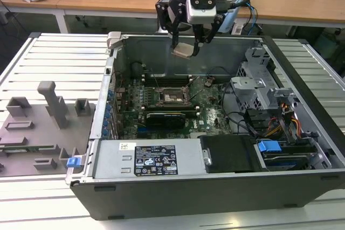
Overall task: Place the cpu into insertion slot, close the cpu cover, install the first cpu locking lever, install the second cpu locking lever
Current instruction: 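Place the cpu into insertion slot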
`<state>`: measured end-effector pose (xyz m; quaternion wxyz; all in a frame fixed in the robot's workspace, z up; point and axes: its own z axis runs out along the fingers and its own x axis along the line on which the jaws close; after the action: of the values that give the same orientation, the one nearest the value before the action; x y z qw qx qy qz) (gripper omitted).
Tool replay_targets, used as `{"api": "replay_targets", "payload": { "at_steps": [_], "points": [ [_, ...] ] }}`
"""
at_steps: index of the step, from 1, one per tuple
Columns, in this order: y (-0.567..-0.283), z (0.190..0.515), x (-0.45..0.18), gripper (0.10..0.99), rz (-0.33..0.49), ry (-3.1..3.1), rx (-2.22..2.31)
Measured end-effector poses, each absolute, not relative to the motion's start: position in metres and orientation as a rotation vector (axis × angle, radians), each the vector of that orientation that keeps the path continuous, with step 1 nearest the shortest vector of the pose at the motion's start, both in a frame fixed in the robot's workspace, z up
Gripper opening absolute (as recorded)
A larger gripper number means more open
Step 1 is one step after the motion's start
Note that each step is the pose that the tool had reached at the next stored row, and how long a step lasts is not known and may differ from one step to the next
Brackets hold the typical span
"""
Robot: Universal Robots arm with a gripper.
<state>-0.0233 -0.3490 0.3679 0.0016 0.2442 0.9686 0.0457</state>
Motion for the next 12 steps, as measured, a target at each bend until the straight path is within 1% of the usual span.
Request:
{"api": "replay_targets", "payload": {
  "at_steps": [12],
  "points": [
    [-0.3490,0.3670,-0.0233,0.541,0.143,3.011,0.863]
  ]
}}
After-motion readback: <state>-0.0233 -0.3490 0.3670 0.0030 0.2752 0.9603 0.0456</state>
